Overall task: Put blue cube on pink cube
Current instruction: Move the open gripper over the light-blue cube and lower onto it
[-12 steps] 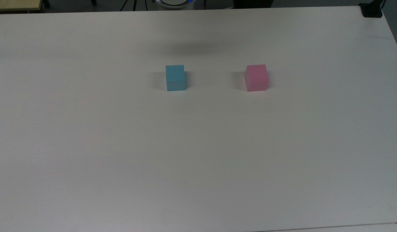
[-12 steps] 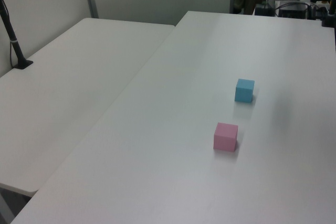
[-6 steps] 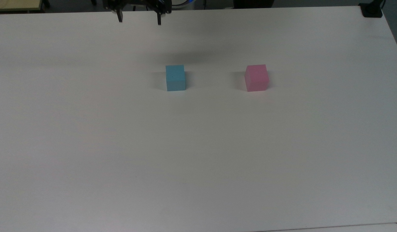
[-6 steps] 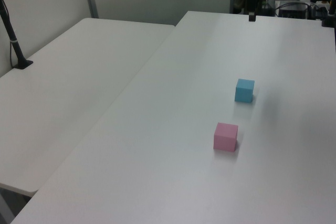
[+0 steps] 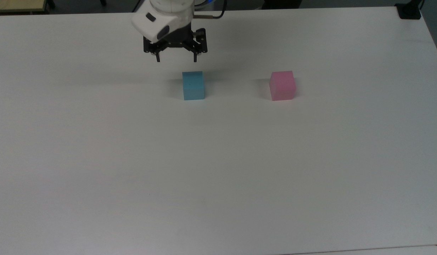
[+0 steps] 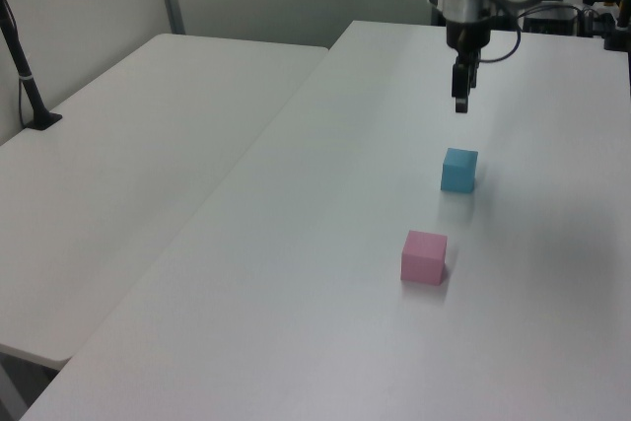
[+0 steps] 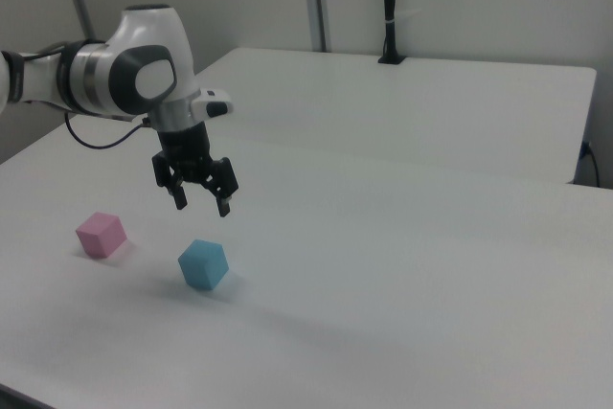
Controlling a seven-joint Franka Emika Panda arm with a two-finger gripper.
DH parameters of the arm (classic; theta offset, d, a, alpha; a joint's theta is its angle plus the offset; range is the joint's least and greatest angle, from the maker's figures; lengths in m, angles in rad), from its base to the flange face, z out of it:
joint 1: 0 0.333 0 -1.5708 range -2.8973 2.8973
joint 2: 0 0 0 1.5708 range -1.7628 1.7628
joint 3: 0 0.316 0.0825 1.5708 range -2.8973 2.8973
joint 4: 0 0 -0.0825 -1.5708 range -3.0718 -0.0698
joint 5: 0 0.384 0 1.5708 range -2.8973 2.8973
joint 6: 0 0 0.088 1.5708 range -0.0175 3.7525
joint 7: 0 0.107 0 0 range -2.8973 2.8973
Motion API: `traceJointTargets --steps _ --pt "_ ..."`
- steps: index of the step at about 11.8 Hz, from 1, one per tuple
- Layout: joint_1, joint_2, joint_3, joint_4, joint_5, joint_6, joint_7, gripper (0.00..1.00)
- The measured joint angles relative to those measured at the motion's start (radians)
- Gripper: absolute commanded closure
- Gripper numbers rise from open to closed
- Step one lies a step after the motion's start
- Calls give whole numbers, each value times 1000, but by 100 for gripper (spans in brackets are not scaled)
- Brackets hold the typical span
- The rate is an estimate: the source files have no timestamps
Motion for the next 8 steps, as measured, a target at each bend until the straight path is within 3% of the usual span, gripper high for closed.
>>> traceJointTargets --steps 8 --pt "51 174 14 -18 0 114 45 0"
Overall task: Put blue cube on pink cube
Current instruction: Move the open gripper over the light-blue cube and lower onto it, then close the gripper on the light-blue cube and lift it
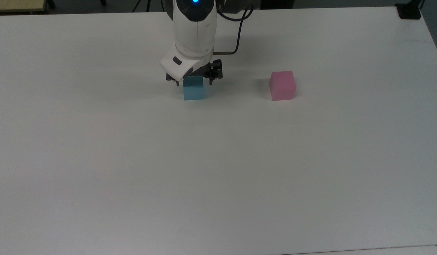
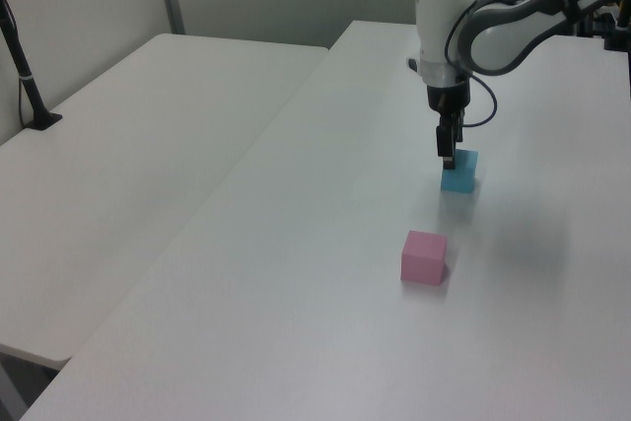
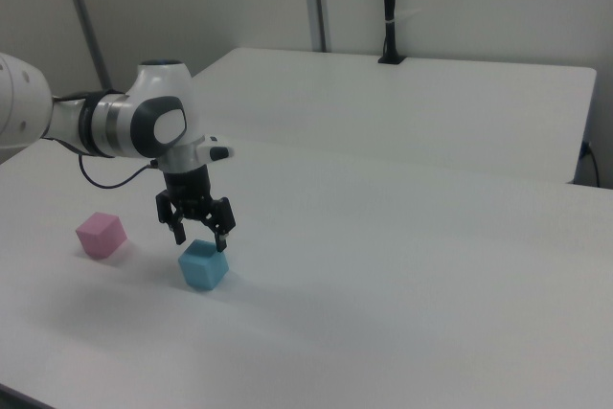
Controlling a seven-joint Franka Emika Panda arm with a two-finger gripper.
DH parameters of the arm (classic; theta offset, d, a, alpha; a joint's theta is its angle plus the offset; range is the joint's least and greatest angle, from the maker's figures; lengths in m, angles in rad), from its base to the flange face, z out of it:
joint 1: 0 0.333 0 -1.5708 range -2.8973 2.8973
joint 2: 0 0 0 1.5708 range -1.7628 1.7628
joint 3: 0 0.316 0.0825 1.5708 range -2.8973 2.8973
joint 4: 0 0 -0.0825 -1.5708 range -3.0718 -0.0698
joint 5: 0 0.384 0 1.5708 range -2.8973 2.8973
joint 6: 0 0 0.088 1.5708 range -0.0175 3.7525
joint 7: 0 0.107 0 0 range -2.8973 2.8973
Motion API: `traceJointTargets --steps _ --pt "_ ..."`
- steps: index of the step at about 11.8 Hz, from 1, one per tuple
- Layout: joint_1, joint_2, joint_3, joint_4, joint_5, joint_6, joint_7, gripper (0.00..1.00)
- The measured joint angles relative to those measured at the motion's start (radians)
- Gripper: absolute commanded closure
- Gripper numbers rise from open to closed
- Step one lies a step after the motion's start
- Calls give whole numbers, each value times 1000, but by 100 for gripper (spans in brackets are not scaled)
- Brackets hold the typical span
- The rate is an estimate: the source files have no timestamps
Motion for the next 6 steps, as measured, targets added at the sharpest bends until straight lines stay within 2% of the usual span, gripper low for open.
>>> traceJointTargets --steps 2,3,4,6 --pt "4 27 0 -7 -1 21 0 0" --pt "5 34 0 -11 -6 22 0 6" --pt "5 35 0 -19 -14 22 0 19" --pt "5 35 0 -27 -19 22 0 68"
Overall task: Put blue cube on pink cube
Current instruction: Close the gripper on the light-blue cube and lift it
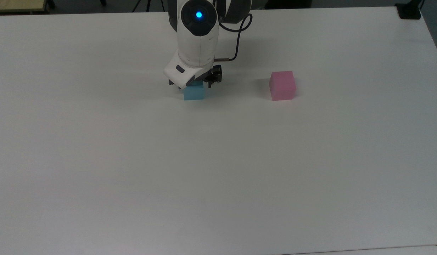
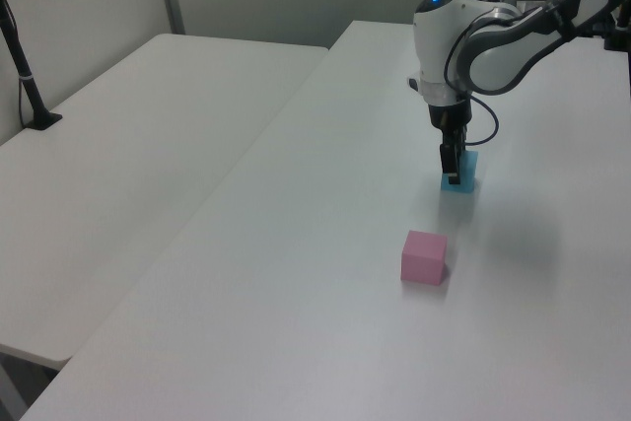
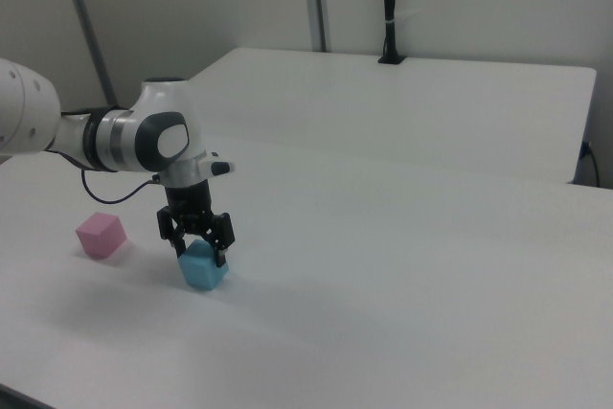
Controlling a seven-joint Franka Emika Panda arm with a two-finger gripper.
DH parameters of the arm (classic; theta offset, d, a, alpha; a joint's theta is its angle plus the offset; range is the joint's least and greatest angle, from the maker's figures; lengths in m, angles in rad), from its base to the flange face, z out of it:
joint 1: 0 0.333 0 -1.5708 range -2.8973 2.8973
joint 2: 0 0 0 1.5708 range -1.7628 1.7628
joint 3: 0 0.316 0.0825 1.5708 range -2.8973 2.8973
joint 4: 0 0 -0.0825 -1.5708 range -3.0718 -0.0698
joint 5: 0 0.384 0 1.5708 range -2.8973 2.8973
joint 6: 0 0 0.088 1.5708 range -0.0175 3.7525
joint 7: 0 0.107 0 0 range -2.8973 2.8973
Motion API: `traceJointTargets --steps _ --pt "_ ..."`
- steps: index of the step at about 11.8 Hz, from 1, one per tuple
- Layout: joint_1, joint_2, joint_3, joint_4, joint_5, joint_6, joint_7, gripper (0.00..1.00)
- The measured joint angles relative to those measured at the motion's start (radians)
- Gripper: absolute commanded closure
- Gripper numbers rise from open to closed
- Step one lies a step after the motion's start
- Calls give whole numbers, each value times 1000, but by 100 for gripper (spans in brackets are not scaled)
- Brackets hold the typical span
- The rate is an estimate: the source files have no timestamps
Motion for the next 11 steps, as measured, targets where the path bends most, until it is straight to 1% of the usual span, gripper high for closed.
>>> traceJointTargets --steps 1,2,6,8,9,11 --pt "0 0 0 0 -1 0 -2 79" --pt "0 0 0 0 -1 0 -8 84" --pt "-5 -15 -3 4 -1 -11 -12 85" --pt "-13 -72 -10 18 -1 -72 -20 85" --pt "-19 -121 -19 49 -1 -141 -35 85" --pt "-24 -169 -36 112 1 -226 -42 85"
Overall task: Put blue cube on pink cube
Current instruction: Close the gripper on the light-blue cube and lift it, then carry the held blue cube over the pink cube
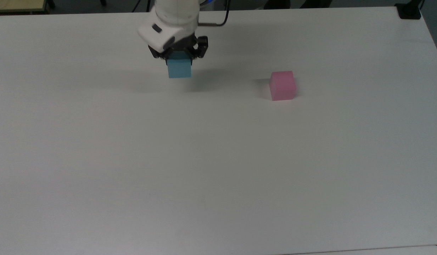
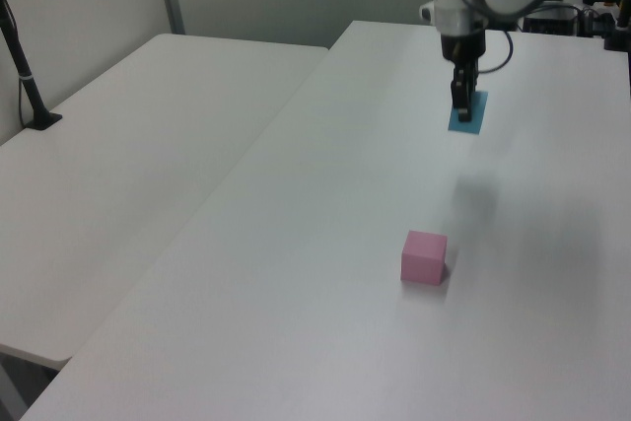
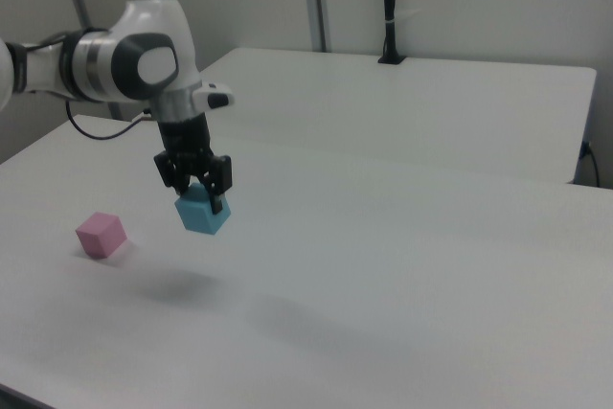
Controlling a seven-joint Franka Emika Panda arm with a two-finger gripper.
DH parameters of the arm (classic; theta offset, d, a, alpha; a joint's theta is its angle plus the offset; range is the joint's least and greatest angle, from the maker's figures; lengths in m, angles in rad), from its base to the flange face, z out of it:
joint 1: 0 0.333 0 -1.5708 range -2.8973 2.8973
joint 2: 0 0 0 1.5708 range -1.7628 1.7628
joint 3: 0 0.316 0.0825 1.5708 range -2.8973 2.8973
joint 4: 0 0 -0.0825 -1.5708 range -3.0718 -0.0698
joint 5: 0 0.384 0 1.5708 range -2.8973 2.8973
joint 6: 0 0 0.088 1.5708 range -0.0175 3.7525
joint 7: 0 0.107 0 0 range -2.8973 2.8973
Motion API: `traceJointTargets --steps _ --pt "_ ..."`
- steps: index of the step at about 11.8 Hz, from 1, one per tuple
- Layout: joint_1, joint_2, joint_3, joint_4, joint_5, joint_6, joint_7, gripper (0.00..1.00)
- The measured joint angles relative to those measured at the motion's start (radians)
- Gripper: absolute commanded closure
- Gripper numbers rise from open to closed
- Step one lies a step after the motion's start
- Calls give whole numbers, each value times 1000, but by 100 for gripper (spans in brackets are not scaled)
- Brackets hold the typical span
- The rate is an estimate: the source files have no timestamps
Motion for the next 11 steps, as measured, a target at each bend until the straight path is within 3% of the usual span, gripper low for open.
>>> traceJointTargets --steps 11 --pt "-1 -62 -6 69 12 -36 -4 85"
